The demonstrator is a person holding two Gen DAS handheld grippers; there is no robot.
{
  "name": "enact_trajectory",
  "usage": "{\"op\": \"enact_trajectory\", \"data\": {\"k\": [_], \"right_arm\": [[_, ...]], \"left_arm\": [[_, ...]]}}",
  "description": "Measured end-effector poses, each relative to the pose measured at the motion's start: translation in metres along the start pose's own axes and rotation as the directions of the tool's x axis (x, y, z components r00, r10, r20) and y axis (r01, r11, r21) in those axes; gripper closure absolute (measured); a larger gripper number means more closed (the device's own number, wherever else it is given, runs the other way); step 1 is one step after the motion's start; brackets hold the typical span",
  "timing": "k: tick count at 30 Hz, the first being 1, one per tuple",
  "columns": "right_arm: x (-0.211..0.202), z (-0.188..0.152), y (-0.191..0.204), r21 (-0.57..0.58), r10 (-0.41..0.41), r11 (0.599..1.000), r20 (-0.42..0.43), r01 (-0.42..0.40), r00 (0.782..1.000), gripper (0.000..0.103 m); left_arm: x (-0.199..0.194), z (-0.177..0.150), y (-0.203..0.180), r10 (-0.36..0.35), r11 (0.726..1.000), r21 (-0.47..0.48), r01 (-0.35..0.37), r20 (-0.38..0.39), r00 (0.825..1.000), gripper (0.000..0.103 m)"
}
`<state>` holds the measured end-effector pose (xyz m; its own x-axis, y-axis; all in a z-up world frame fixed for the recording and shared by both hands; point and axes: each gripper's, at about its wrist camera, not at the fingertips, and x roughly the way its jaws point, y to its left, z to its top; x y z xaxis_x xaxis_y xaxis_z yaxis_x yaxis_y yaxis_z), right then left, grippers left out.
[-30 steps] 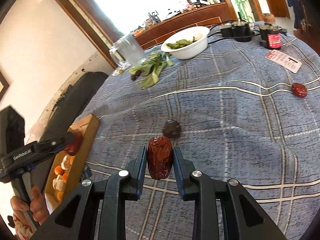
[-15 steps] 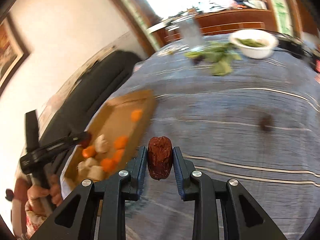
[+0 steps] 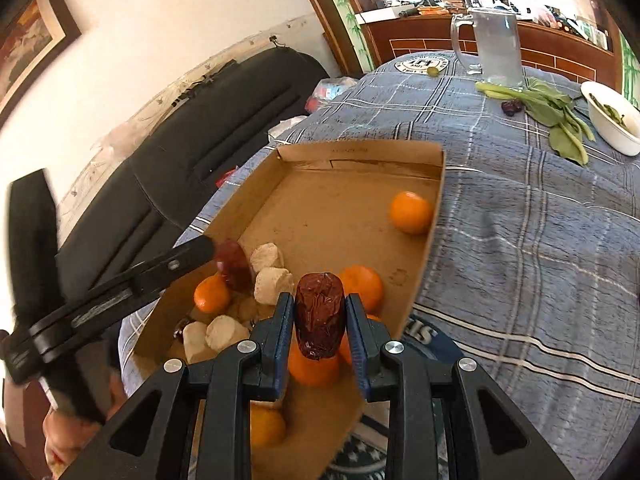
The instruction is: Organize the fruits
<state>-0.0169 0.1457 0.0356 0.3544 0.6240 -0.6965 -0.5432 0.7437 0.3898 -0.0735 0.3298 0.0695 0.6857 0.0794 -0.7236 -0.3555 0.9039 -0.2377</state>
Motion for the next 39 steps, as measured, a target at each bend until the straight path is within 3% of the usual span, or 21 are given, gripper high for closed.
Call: {"op": "enact_trajectory", "data": {"k": [7,9,11,13,14,17,20,22,24,26,29,31,35,39], "right_arm": [[0.006,0.003,-0.008,0.071,0.036,0.997,-0.001,-0.036,0.999,0.068],[0.0,0.002,-0.011,0.079,0.037,0.996,0.006,-0.037,0.999,0.068],[-0.009,-0.003,-0.013,0.085,0.031,0.996,0.019,-0.032,0.999,0.068],[-0.02,-0.008,-0.016,0.09,0.021,0.996,0.033,-0.024,0.999,0.066],[-0.025,-0.011,-0.017,0.091,0.014,0.996,0.043,-0.018,0.999,0.066],[-0.045,-0.021,-0.018,0.084,-0.02,0.996,0.081,0.013,0.997,0.066],[-0.063,-0.03,-0.02,0.089,-0.025,0.996,0.116,0.015,0.993,0.066],[-0.075,-0.037,-0.02,0.092,-0.027,0.996,0.145,0.013,0.989,0.066],[-0.083,-0.043,-0.018,0.087,-0.028,0.996,0.165,0.013,0.986,0.065],[-0.091,-0.05,-0.014,0.071,-0.041,0.997,0.178,0.028,0.983,0.064],[-0.1,-0.06,-0.009,0.035,-0.07,0.997,0.186,0.065,0.98,0.061],[-0.105,-0.067,-0.006,0.016,-0.105,0.994,0.196,0.104,0.975,0.057],[-0.111,-0.079,-0.004,-0.01,-0.151,0.988,0.212,0.157,0.965,0.053],[-0.114,-0.086,-0.005,-0.018,-0.171,0.984,0.217,0.179,0.961,0.05]], "left_arm": [[-0.023,-0.003,-0.001,0.042,0.999,-0.006,-0.041,0.072,0.997,0.025],[-0.037,-0.005,-0.008,0.091,0.996,0.008,-0.092,0.134,0.987,0.024],[-0.056,-0.007,-0.017,0.158,0.986,0.018,-0.166,0.223,0.962,0.014],[-0.077,-0.01,-0.027,0.217,0.972,0.012,-0.233,0.322,0.921,0.002],[-0.095,-0.014,-0.035,0.271,0.956,-0.009,-0.292,0.405,0.873,0.0],[-0.126,-0.023,-0.053,0.39,0.907,-0.07,-0.415,0.514,0.764,0.0],[-0.145,-0.041,-0.072,0.445,0.866,-0.096,-0.491,0.594,0.67,0.0],[-0.152,-0.051,-0.079,0.431,0.868,-0.097,-0.487,0.635,0.641,0.0],[-0.153,-0.056,-0.087,0.389,0.889,-0.057,-0.455,0.618,0.683,0.0],[-0.146,-0.055,-0.091,0.358,0.908,-0.018,-0.418,0.55,0.755,0.0],[-0.134,-0.054,-0.093,0.317,0.934,0.004,-0.357,0.453,0.834,0.0],[-0.129,-0.056,-0.094,0.303,0.941,0.015,-0.338,0.406,0.862,0.0],[-0.117,-0.064,-0.102,0.271,0.949,0.062,-0.308,0.334,0.903,0.0],[-0.109,-0.07,-0.112,0.254,0.952,0.094,-0.292,0.291,0.922,0.0]]}}
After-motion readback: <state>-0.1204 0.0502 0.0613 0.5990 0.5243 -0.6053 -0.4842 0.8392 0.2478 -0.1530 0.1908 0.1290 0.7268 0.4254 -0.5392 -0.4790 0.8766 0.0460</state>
